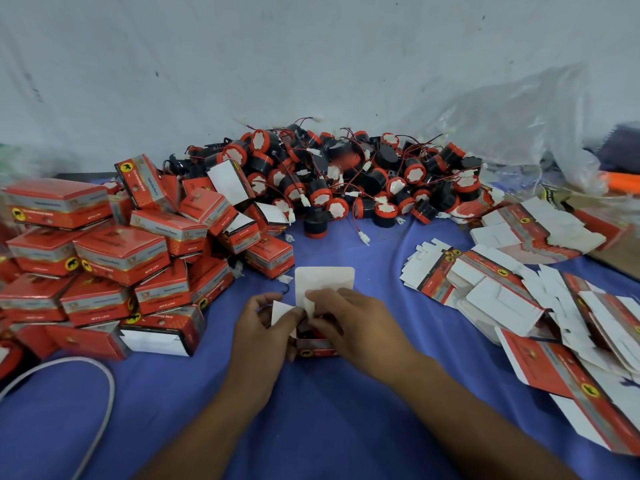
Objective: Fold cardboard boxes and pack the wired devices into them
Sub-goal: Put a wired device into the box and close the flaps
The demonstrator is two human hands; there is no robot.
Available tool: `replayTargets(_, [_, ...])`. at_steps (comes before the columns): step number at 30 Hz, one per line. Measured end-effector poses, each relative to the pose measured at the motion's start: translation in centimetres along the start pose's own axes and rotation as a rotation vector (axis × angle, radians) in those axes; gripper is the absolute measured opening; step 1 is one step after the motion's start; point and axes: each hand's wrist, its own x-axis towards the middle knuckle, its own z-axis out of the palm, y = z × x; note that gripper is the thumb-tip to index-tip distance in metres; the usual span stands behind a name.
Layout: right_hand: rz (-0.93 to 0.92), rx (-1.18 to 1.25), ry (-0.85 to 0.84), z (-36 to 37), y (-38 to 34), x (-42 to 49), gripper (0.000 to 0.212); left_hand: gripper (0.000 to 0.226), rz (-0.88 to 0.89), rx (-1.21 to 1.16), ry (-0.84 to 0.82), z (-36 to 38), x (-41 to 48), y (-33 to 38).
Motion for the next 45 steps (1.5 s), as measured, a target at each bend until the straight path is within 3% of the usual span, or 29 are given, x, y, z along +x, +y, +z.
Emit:
replayTargets(2, [0.037, 0.033, -0.014, 0.1, 0.0, 0.1, 0.030, 0.012, 0.020, -0.025, -0.033, -0.2, 0.0, -0.1])
replayTargets(6, [0.040, 0.092, -0.041, 0.0, 0.1, 0.2, 0.030, 0.030, 0.077, -0.024, -0.083, -0.1, -0.4, 0.0])
replayTargets(11, [0.000, 0.039, -0.079, 0.6, -0.2, 0.3, 0.039, 0.025, 0.150, 0.088, -0.084, 0.0, -0.5, 0.0])
replayTargets(20, [0.181, 0.152, -0.008, 0.9, -0.3, 0.5, 0.021, 0.020, 0.163, 0.097, -0.079, 0.3, -0.7, 0.2])
replayTargets(26, [-0.012, 0.238, -0.009, 0.6, -0.3, 0.3, 0.008, 0.016, 0.141, 0.070, -0.102, 0.1, -0.5, -0.1])
replayTargets(32, [-0.180, 0.135, -0.072, 0.6, -0.2, 0.2, 0.010, 0.035, 0.120, 0.071, -0.129, 0.0, -0.2, -0.6])
replayTargets(40, [-0.136, 0.031, -0.154, 0.1, 0.7, -0.2, 0.017, 0.031, 0.180, 0.205, -0.084, 0.0, -0.2, -0.7])
replayTargets(45, [-0.163, 0.002, -0.211, -0.3, 0.7, -0.2, 0.016, 0.041, 0.321, 0.327, -0.049, 0.3, -0.8, -0.7])
